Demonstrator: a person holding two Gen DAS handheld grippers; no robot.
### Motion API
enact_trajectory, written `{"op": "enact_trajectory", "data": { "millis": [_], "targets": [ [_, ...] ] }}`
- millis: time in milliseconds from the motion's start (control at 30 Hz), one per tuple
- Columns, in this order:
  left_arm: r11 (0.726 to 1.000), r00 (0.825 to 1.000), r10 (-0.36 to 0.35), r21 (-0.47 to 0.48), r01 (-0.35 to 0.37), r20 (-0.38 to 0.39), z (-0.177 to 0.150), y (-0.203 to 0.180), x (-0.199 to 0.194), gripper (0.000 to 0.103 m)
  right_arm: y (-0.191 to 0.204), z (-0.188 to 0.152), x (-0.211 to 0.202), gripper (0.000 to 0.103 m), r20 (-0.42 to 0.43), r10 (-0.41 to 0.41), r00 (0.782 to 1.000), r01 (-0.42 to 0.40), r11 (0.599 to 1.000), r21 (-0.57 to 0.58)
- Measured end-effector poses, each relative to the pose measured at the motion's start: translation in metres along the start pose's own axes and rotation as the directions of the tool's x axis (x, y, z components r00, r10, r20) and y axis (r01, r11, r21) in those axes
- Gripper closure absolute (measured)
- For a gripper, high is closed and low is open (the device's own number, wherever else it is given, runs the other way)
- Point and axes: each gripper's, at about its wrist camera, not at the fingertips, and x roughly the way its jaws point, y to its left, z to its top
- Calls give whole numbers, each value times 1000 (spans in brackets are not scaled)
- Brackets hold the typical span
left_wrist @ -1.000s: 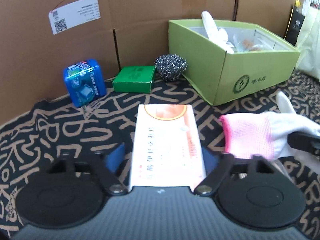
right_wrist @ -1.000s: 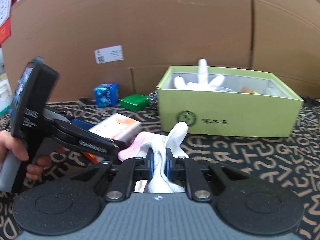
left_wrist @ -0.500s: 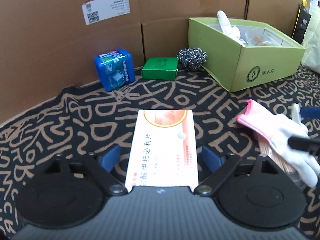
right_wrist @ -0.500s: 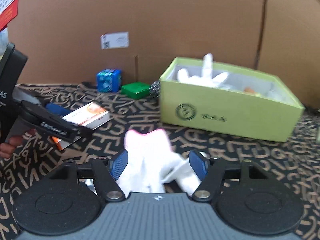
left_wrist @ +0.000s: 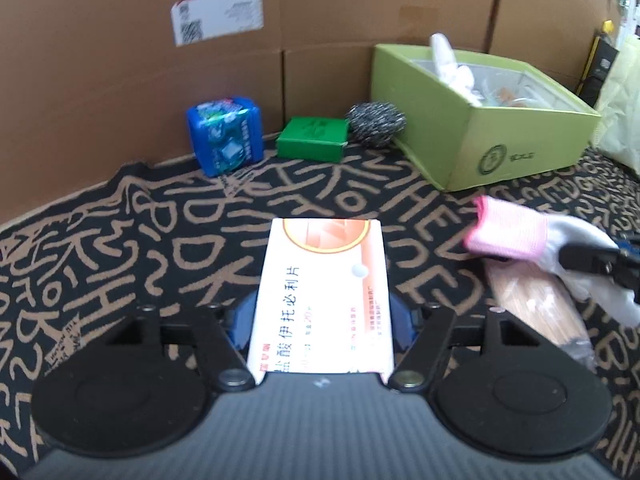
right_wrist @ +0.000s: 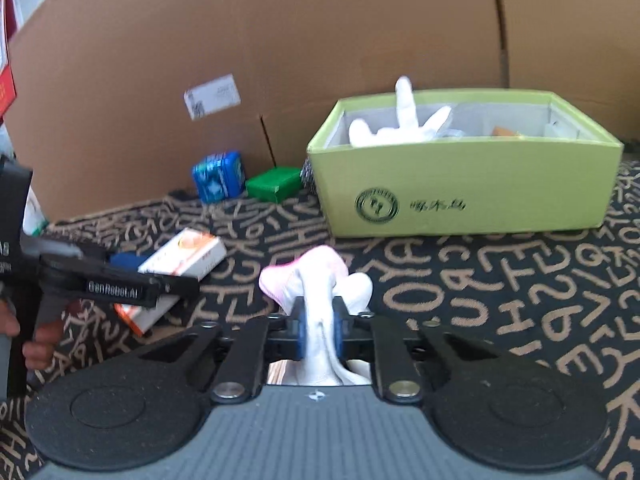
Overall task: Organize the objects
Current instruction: 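Carry the glove and medicine box into the lime-green box and release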
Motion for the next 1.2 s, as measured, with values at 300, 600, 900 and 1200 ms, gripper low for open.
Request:
{"op": "enact_trajectory", "data": {
  "millis": [300,600,900,1200],
  "targets": [
    [990,981,-114,95,101,155,33,-42,-64,37,-5,21,-46,91,152,2,988,-5,1000,20],
    [974,956,-188,171,151,227,105,-103,-72,37,-35,56,-79,91,272,-111,956,106,994,33],
    [975,976,-144,193,111,165,169,-134,10,37,-87,103,-59,91,302,-230,925,215,973,85],
    [986,993,-87,149,74,82,193,-125,91,37,-141,134,20,91,238,-292,926,276,956,100]
  ]
}}
